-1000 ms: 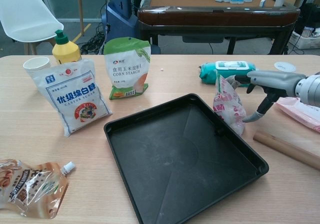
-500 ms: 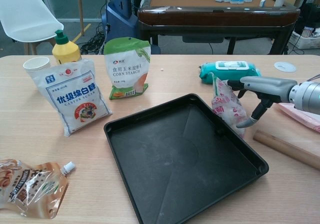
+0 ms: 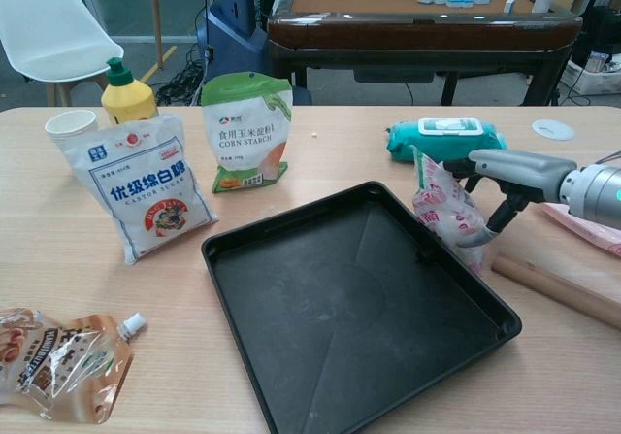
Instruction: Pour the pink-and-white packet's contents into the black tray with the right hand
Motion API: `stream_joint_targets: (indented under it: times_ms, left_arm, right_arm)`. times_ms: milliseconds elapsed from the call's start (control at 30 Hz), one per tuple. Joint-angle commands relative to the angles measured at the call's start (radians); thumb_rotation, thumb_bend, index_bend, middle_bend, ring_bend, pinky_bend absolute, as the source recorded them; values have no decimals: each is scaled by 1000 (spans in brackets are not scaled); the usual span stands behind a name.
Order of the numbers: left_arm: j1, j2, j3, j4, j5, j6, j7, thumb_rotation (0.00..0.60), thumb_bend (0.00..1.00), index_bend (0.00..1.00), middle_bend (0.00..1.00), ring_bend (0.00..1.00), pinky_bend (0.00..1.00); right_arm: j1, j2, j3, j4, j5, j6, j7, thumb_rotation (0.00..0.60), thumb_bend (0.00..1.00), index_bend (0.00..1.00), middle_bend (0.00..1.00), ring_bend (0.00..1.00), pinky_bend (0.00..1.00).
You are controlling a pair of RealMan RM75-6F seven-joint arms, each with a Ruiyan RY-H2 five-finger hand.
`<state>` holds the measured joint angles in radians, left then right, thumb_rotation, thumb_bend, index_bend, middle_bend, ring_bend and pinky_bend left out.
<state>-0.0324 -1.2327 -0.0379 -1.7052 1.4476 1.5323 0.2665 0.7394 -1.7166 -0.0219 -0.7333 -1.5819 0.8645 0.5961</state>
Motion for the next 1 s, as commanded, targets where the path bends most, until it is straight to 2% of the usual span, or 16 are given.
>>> stream_joint_targets:
  times_ms: [33,133,267,400,567,700,867,1000]
  left_arm:
    - [0,1,0,-1,-1,0,0,600,204,99,100,81,92]
    - [1,2,-1,-2,-4,0,0,600,204,99,100,81,92]
    - [1,2,-1,-4,-4,-2,2,600,204,100,100,81,92]
    - [-1,2,-2,-5,-4,-3,4,600,204,99,100,81,91]
    - [-2,2,-2,-6,-4,-4,3,600,204,99,100,81,92]
    - [-2,5,-3,-6,-2,-3,-1,600,204,99,100,81,92]
    - [-2,7,-3,-1,7,2,-14,600,204,99,100,81,92]
    - [-2,6,-2,9,15,4,-30,600,204,99,100,81,91]
  right_arm:
    - [-4,-20,0,31,-1,16,10,600,121,289,375,258,290]
    - [-10,-35,1,61,0,32,11,600,234,361,422,316,357]
    - [-19,-49,4,92,-1,64,8,600,317,448,490,400,444]
    - [-27,-49,7,100,-6,105,-8,600,361,491,526,461,508]
    - [-38,-27,21,72,-13,185,-97,600,372,510,543,480,530]
    - [-34,27,26,-12,-30,232,-210,600,372,511,545,481,530]
    - [-9,141,35,-214,-50,236,-416,600,372,511,542,481,530]
    - [24,233,50,-390,-52,193,-619,600,371,511,540,481,530]
